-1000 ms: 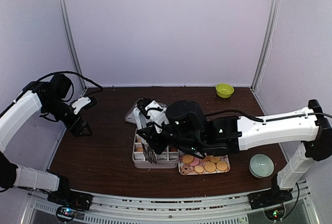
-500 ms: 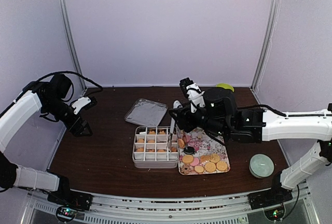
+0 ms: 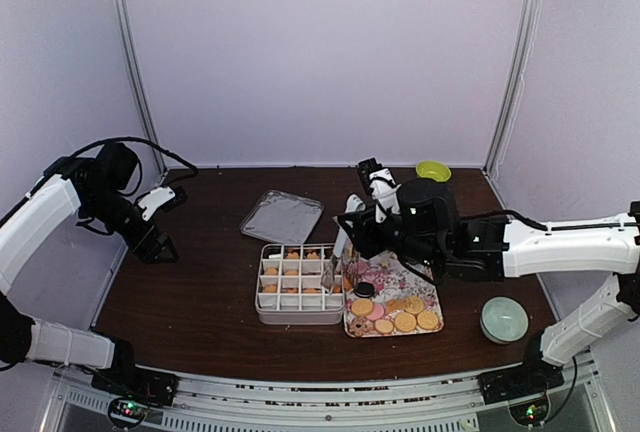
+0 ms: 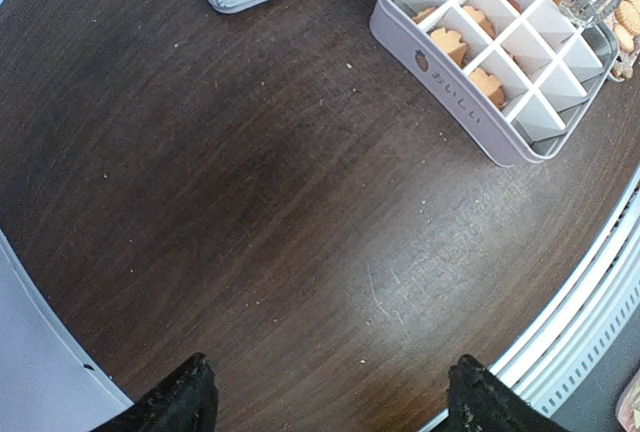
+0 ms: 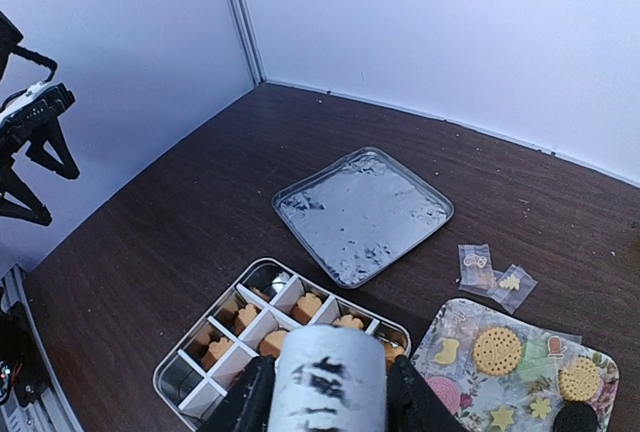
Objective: Pack the cookies
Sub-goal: Adjust the fake cookies on the plate.
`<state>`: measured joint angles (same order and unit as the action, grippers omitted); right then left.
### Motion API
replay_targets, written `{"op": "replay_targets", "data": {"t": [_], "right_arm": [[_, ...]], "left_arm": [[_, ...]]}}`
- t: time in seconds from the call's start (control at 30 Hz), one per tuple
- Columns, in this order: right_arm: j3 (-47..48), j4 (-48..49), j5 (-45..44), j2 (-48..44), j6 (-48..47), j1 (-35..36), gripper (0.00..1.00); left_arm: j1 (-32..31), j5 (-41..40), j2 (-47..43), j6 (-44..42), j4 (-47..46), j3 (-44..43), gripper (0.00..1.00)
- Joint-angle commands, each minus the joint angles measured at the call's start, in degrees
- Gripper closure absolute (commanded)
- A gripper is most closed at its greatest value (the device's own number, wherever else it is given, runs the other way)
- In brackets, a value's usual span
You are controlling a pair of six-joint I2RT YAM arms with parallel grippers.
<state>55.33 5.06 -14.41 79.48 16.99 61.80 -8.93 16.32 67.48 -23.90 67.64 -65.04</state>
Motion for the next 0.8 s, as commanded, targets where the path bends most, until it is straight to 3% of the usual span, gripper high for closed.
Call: {"op": "replay_targets", "data": {"t": [0.0, 0.43, 0.77], "right_arm": [[-2.5, 0.2, -1.0, -3.1, 1.2, -0.7, 0.68], [-4.9, 0.4, -1.7, -11.3, 1.8, -5.3, 0.7], [-6.1, 2.1, -1.3, -7.8, 2.9, -5.8, 0.71]], "left_arm": [[0.5, 1.2, 0.2, -0.4, -0.2, -0.9, 0.18], [0.5, 1.3, 0.1, -0.5, -0.2, -0.9, 0.18], [0.5, 1.5, 0.3, -0.4, -0.2, -1.1, 0.19]]}}
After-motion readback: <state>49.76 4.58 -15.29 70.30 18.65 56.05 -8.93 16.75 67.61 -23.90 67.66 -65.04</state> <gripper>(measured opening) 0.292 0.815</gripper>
